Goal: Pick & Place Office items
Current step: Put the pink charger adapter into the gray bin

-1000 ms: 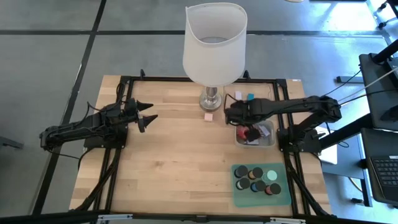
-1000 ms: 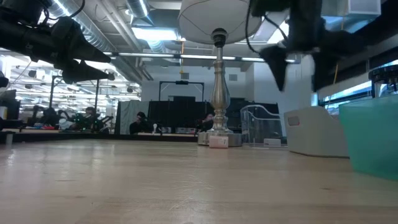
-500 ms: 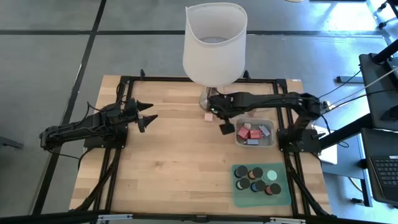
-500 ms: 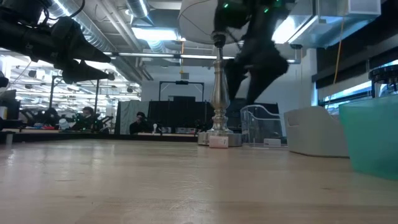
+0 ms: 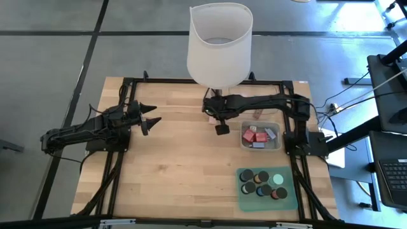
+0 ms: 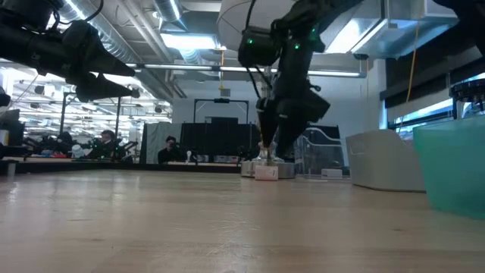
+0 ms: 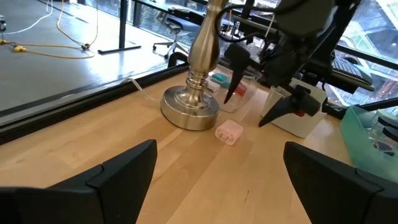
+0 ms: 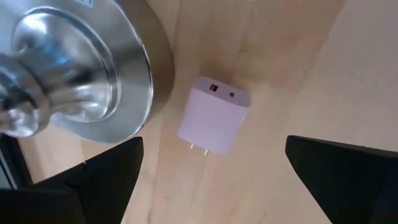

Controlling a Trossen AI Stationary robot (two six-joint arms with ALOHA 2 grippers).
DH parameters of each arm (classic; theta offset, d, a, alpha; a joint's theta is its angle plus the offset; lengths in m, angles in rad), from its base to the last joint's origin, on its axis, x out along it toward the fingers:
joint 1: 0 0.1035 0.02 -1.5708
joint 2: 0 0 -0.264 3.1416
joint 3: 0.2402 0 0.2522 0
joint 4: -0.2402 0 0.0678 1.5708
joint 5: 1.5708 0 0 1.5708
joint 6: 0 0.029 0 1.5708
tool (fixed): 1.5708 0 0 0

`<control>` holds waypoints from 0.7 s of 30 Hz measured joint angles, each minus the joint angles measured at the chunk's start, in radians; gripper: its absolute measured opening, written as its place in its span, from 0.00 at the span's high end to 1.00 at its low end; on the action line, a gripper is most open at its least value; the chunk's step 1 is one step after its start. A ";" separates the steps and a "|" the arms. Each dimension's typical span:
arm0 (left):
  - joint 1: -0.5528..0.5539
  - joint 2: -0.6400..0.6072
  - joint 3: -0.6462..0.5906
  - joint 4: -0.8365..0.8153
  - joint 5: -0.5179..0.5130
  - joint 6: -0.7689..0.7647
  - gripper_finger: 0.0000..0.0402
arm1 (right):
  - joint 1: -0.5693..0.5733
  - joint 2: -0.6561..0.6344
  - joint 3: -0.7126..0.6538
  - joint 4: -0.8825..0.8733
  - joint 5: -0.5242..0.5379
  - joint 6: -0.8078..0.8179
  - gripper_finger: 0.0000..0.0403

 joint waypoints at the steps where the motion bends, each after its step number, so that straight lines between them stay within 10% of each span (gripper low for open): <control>1: 0.000 0.000 0.000 0.000 0.000 0.000 0.13 | -0.004 0.008 0.000 0.009 0.000 0.000 0.01; 21: 0.000 0.000 0.000 0.000 0.000 0.000 0.13 | -0.028 0.106 0.001 0.070 -0.027 -0.001 0.01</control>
